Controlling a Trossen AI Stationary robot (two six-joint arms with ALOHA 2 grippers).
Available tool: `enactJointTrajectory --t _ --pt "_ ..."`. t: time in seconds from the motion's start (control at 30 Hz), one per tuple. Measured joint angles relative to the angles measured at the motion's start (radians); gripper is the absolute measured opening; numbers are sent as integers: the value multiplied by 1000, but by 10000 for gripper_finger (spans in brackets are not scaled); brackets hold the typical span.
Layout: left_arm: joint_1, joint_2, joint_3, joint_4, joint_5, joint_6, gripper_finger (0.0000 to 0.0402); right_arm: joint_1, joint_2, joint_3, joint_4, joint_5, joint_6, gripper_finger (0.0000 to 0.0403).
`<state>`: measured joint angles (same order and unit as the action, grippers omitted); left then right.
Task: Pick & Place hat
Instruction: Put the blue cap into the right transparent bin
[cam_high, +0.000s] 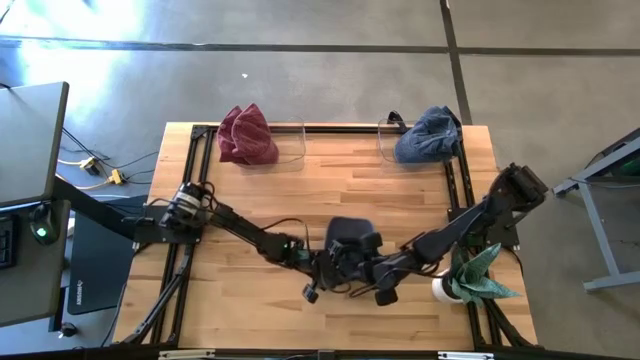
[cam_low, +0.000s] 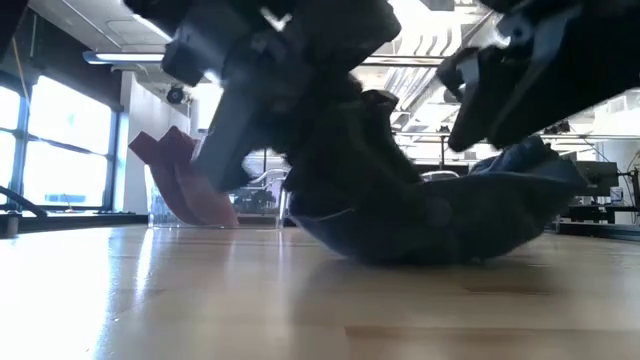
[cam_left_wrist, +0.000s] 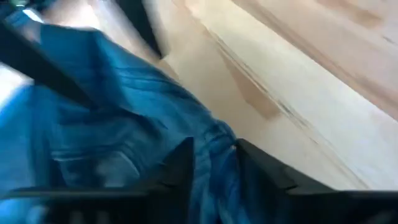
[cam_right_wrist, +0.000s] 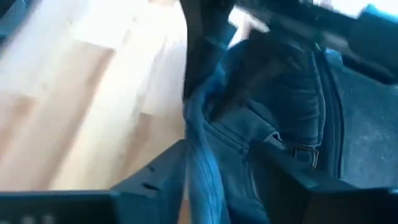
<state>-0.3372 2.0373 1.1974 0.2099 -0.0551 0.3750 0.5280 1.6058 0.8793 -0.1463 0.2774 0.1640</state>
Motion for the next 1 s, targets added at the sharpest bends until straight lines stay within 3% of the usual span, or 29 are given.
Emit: enactJointTrajectory --t 0.13,0.33,0.4,0.53,0.67,0.8,1.0 --pt "13 -10 63 -78 31 -36 183 27 -37 1 -7 1 59 215" --pt "-4 -44 274 -526 12 -150 262 65 30 1 152 8 -13 235" --pt "-16 -59 316 -618 -56 -172 272 69 66 1 183 8 -39 236" --pt "-45 -73 275 -694 -300 -211 275 68 134 1 191 56 -108 236" --pt "-27 -118 186 -674 -411 -338 275 67 196 1 217 125 -194 235" --pt "2 -134 98 -601 -479 -431 275 47 230 1 248 131 -225 206" --pt "-13 -172 86 -609 -625 -460 275 18 232 1 278 152 -216 95"
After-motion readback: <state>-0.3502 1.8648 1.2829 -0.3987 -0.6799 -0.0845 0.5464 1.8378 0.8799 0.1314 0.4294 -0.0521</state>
